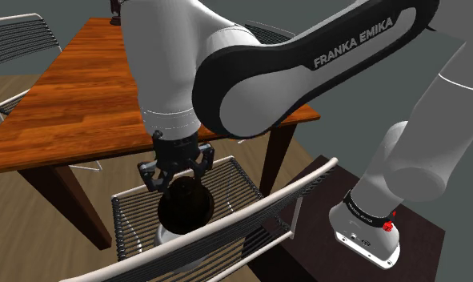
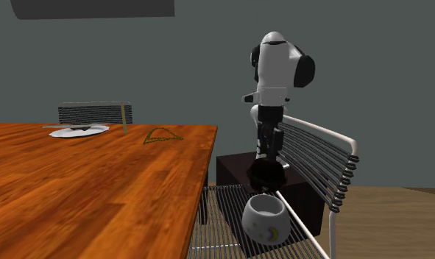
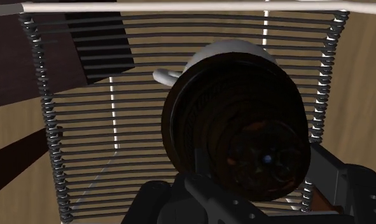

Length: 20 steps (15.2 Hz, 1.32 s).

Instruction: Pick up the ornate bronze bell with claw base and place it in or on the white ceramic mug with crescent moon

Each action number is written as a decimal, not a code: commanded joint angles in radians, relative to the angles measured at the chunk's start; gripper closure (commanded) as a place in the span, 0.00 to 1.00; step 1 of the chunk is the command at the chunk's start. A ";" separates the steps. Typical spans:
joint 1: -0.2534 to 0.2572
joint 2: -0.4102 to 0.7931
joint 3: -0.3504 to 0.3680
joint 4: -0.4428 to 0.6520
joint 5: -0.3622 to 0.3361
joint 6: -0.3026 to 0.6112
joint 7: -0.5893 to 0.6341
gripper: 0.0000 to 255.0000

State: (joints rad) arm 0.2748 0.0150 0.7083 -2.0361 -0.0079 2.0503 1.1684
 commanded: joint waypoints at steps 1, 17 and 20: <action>0.002 0.012 0.001 -0.017 -0.009 0.028 0.007 1.00; 0.006 0.044 0.001 -0.059 -0.035 0.093 0.026 0.00; 0.003 0.027 0.001 -0.037 -0.021 0.059 0.016 0.00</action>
State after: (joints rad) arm 0.2801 0.0523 0.7100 -2.0848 -0.0374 2.1286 1.1909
